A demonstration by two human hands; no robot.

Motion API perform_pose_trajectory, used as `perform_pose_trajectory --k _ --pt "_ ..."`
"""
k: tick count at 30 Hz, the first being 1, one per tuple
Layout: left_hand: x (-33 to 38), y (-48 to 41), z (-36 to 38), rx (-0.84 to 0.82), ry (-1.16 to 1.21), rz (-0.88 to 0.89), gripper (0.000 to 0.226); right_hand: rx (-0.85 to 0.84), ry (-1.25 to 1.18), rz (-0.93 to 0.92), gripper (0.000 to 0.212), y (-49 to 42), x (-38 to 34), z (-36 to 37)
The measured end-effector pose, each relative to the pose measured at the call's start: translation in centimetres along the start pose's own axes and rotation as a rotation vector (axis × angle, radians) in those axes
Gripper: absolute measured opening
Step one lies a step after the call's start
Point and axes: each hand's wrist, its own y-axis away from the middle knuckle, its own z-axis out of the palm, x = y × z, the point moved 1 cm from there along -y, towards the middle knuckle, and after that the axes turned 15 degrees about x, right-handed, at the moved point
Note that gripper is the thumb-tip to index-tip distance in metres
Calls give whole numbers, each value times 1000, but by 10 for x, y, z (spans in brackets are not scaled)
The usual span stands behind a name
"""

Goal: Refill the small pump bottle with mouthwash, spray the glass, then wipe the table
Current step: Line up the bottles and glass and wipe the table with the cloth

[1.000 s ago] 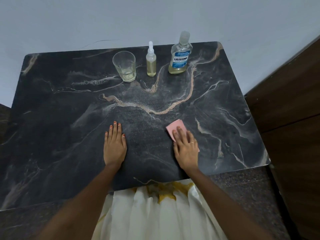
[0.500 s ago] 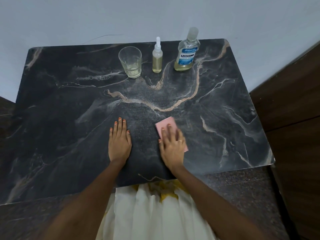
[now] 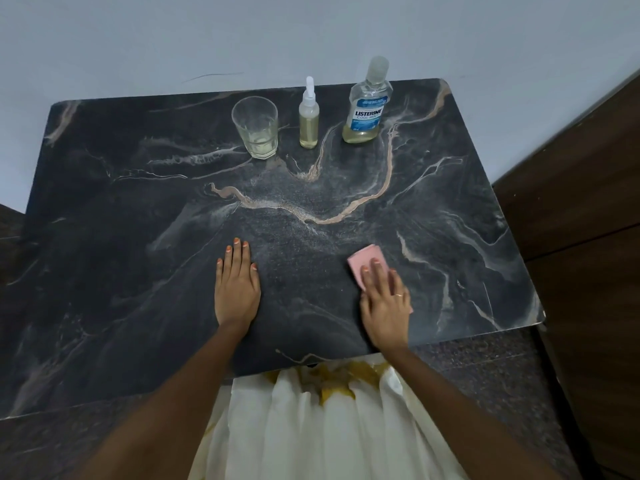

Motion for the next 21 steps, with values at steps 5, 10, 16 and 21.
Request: perform_pose_trajectory --k 5,10,16,21 --pt "0 0 1 -3 -1 2 48 17 65 167 47 -23 39 -4" --pt "-1 0 3 4 -5 7 48 -12 133 230 47 -52 33 3" --pt "-1 0 3 7 -5 4 48 -45 153 240 49 -68 4 13" --pt "-2 0 2 0 2 3 48 -102 85 113 49 -67 -35 23"
